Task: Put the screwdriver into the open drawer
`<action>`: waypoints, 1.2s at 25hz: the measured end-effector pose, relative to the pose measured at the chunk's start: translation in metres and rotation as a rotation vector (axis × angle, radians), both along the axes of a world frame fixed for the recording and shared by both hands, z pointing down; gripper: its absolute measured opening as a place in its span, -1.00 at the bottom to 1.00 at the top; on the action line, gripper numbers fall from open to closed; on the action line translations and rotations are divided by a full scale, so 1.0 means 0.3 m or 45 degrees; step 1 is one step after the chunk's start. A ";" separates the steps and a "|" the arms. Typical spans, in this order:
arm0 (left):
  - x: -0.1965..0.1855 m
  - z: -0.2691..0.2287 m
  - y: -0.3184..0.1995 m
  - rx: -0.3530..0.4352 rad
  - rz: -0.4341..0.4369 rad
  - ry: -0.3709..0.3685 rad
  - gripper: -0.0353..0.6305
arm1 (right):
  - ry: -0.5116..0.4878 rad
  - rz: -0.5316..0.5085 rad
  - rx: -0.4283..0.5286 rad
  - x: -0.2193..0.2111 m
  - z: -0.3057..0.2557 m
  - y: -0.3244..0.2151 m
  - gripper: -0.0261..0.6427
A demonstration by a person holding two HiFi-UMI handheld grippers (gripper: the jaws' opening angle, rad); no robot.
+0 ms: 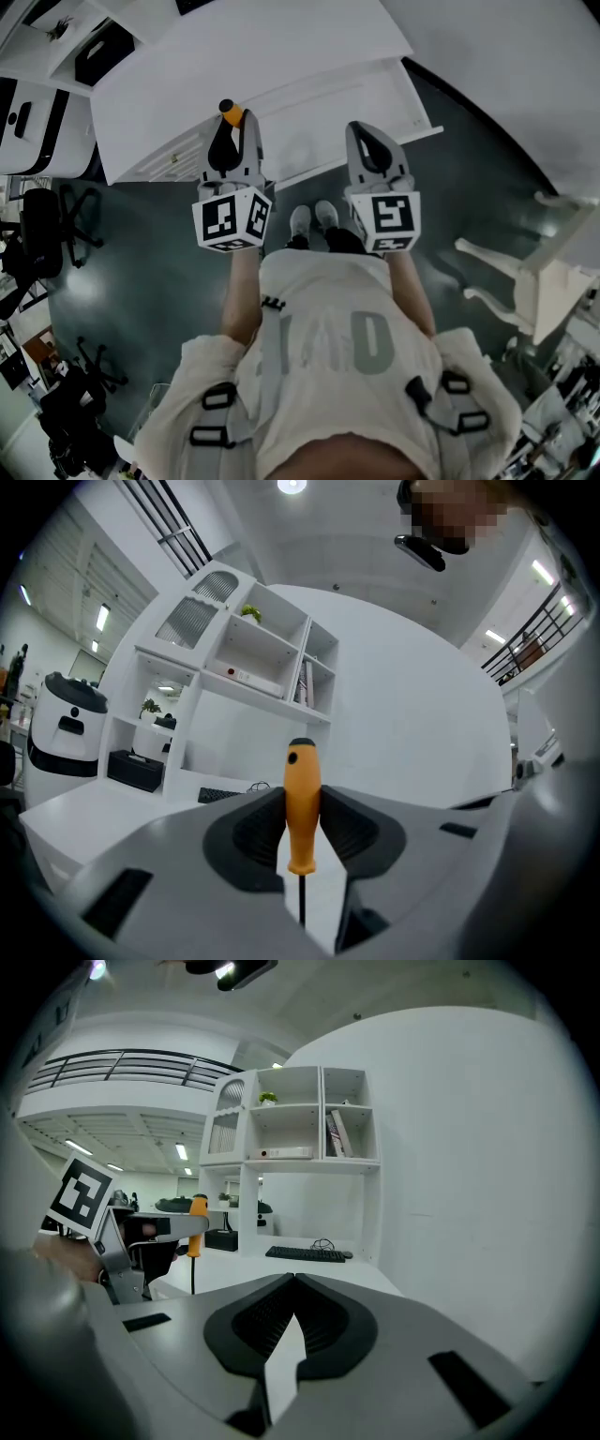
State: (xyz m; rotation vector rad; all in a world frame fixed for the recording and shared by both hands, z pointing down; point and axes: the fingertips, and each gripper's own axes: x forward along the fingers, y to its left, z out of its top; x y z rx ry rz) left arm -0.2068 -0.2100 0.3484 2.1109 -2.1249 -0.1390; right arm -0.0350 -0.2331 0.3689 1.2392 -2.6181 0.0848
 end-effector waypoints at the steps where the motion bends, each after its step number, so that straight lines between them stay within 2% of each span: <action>1: -0.001 -0.003 -0.003 0.004 -0.015 -0.008 -0.56 | -0.006 -0.001 0.006 0.008 -0.002 -0.009 -0.91; 17: 0.001 -0.064 -0.023 0.055 -0.086 -0.080 -0.56 | -0.031 -0.046 0.049 0.009 -0.042 -0.073 -0.91; 22: -0.003 -0.060 -0.008 0.062 -0.094 -0.064 -0.56 | -0.040 -0.042 0.041 0.005 -0.036 -0.064 -0.91; 30: 0.016 -0.019 0.002 0.011 -0.089 -0.045 -0.56 | -0.025 -0.038 0.017 0.023 -0.014 -0.046 -0.91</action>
